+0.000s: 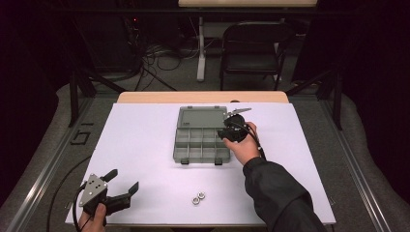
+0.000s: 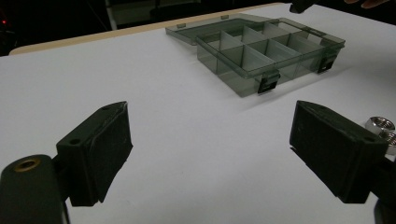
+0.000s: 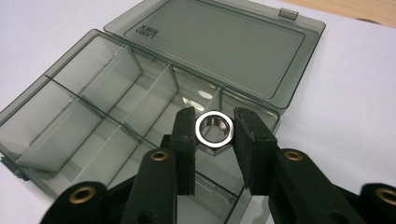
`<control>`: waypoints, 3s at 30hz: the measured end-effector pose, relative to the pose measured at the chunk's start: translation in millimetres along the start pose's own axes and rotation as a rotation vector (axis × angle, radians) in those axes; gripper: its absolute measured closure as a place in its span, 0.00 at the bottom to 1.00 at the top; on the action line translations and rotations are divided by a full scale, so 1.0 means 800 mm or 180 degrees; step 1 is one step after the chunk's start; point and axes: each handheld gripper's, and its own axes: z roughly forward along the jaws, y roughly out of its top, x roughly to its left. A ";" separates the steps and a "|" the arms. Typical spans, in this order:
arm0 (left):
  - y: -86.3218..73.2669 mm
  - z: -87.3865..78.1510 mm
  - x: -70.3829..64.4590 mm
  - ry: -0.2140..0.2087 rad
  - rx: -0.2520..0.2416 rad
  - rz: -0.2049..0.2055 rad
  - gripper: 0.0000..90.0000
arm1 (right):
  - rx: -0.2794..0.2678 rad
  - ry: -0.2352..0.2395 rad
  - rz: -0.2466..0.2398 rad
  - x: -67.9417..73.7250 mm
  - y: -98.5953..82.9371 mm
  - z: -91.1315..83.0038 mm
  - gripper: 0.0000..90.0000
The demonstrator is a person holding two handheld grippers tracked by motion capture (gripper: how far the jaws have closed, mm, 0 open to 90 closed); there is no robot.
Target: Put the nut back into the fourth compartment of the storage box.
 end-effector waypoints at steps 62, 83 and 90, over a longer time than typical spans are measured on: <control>0.000 0.000 0.001 -0.0002 0.0000 -0.0022 0.14 | -0.0479 -0.0166 -0.0198 0.009 -0.005 -0.044 0.41; -0.001 0.000 0.000 0.0005 0.0000 -0.0008 0.14 | -0.0784 0.0255 -0.0607 0.065 -0.076 -0.127 0.38; 0.000 0.000 -0.001 0.0004 0.0003 -0.0010 0.14 | -0.0783 0.0300 -0.0713 0.077 -0.100 -0.130 0.38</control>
